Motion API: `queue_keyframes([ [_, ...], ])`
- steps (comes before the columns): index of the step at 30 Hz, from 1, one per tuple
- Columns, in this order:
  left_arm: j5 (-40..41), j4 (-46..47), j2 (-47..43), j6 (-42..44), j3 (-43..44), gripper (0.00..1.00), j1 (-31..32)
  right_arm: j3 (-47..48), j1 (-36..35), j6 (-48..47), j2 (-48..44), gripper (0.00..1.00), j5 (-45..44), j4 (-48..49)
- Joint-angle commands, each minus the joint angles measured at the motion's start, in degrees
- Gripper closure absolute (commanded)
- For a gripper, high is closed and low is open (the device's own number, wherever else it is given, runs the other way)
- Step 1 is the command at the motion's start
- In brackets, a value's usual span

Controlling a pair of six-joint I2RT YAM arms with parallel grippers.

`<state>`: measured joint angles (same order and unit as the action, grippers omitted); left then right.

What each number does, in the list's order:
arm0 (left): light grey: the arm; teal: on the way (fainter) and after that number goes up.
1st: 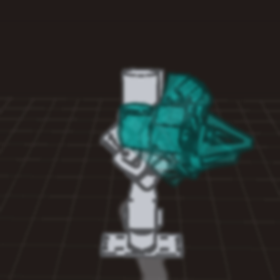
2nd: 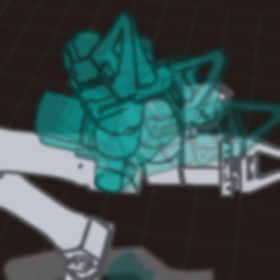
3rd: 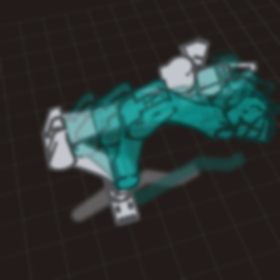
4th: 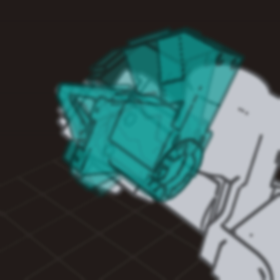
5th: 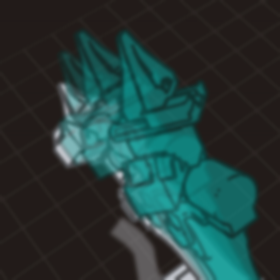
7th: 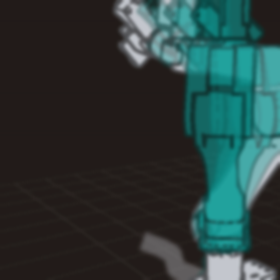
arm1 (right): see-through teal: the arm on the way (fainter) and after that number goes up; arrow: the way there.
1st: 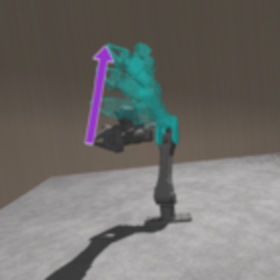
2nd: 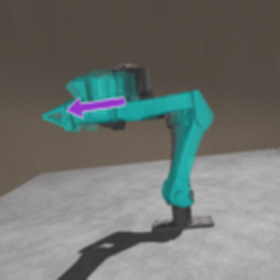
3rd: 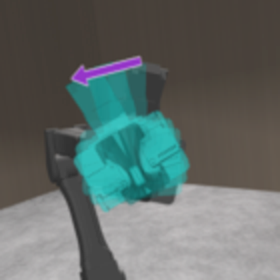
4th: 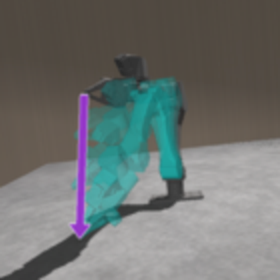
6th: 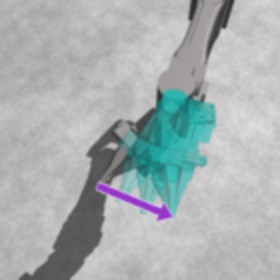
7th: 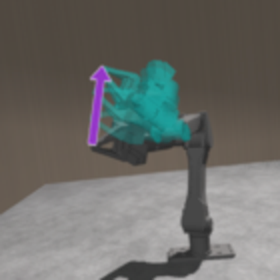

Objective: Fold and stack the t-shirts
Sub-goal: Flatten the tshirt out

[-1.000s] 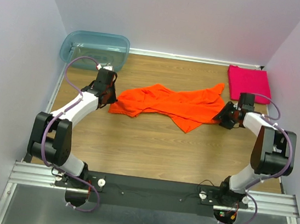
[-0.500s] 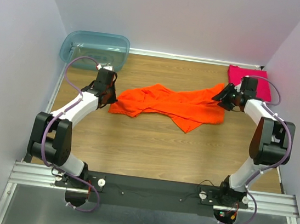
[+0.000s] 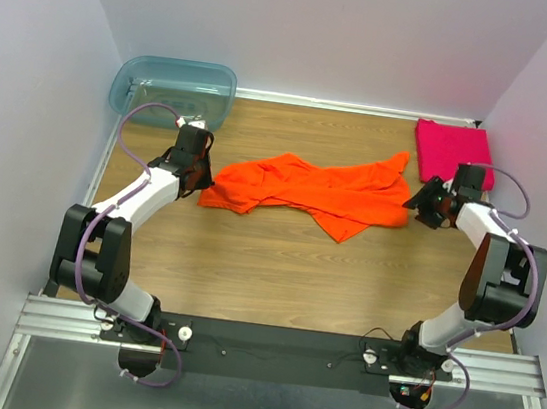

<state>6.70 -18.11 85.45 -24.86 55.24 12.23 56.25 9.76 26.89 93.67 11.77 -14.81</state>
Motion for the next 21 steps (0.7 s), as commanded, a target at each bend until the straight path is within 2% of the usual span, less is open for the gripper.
queue_keyframes([
  [1,-1.3,0.5,-1.0,0.3,-0.6,1.0,0.1,-5.5,1.0,-4.5,-0.6,0.32,6.6,1.3],
  [7,-1.4,0.9,-1.7,0.6,-1.1,1.0,0.1,-9.5,2.1,-4.9,0.4,0.16,11.9,10.5],
  [15,-1.6,0.9,-2.4,0.4,-1.7,1.0,0.1,-10.2,2.6,-4.5,5.0,0.15,17.3,16.9],
  [21,-1.7,1.0,-2.7,0.4,-2.2,1.0,0.1,-14.1,2.6,-3.3,5.6,0.2,22.6,18.3],
])
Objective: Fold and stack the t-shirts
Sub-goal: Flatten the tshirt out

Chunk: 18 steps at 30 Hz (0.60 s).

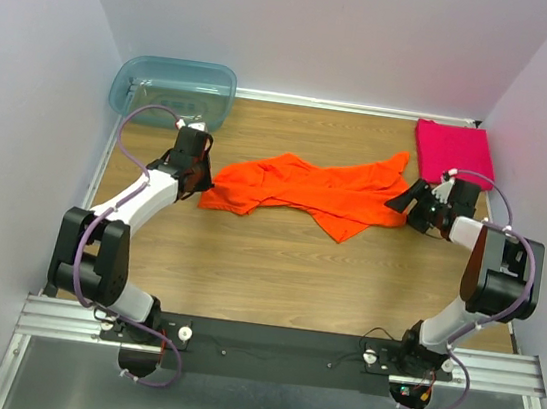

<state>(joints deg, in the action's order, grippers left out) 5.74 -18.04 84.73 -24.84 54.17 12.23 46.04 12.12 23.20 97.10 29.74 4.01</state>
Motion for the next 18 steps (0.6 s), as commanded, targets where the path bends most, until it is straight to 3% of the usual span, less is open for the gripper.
queue_keyframes([
  [1,-0.7,0.9,-2.0,0.4,-1.2,1.0,0.1,-4.7,0.3,0.6,2.0,0.21,6.2,-0.6],
  [6,-1.1,1.0,-1.8,0.7,-0.6,1.0,0.1,-7.2,0.4,2.5,-1.1,0.27,8.4,-1.1],
  [10,-1.1,0.8,-1.8,0.9,0.0,1.0,0.1,-6.8,0.4,3.7,-4.7,0.38,7.9,-2.2],
  [16,-0.8,0.6,-2.1,1.4,0.1,1.0,0.1,-4.0,0.8,3.2,-8.6,0.44,1.0,-10.9],
  [18,-0.3,0.6,-2.4,1.3,0.0,1.0,0.1,-3.3,1.2,2.9,-10.2,0.5,-3.7,-14.1],
])
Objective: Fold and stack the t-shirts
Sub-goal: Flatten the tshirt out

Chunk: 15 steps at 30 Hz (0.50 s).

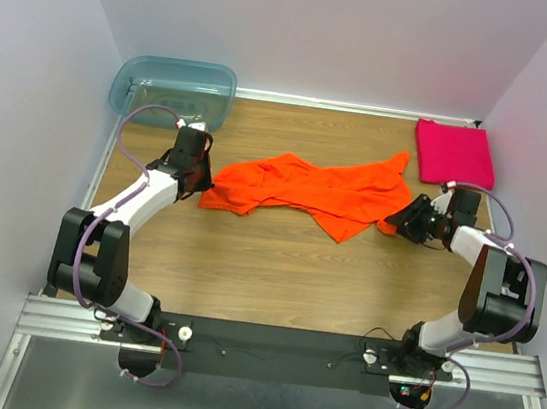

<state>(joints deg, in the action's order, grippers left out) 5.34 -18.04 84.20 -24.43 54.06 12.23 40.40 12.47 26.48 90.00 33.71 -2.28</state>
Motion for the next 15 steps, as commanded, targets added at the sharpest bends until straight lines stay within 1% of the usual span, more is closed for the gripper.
queue_keyframes([
  [1,0.2,0.6,-1.9,0.8,0.0,1.0,0.1,2.5,1.0,-0.6,-3.5,0.52,-8.5,-8.7],
  [5,0.0,0.6,-2.1,1.0,-0.4,1.0,0.1,3.0,1.2,-1.7,-3.8,0.58,-8.8,-10.2],
  [11,-0.4,1.0,-2.5,0.7,-1.0,1.0,0.1,2.5,1.2,-2.4,-2.5,0.59,-10.6,-10.9],
  [15,-0.2,1.1,-2.7,0.8,-1.2,1.0,0.1,0.8,1.2,-1.8,-3.0,0.57,-12.4,-11.2],
])
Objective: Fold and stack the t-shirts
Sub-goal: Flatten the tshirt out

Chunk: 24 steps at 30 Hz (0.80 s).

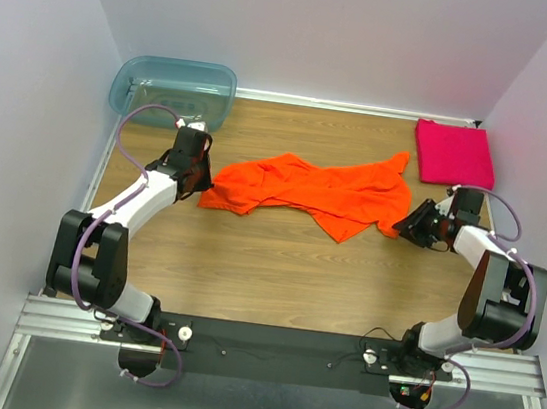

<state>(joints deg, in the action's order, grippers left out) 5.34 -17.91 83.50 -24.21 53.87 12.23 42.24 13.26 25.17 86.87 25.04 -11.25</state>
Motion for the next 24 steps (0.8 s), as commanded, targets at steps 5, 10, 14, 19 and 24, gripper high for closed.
queue_keyframes([
  [5,-0.6,1.2,-2.1,0.4,-1.5,1.0,0.1,-2.1,0.5,-0.5,0.0,0.55,-3.6,-2.1],
  [10,-0.9,1.4,-2.0,0.4,-1.6,1.0,0.1,-2.7,0.4,-0.7,2.4,0.55,-0.1,-1.4],
  [14,-0.8,1.5,-2.2,0.3,-1.7,1.0,0.1,-3.0,0.4,0.1,3.7,0.55,1.3,-0.7],
  [19,-0.8,1.5,-2.5,0.1,-2.0,1.0,0.1,-3.7,0.4,0.6,5.5,0.55,1.3,-0.4],
  [24,-0.6,1.5,-2.6,0.1,-2.2,1.0,0.1,-4.2,0.4,2.1,5.6,0.55,-2.6,-0.2],
])
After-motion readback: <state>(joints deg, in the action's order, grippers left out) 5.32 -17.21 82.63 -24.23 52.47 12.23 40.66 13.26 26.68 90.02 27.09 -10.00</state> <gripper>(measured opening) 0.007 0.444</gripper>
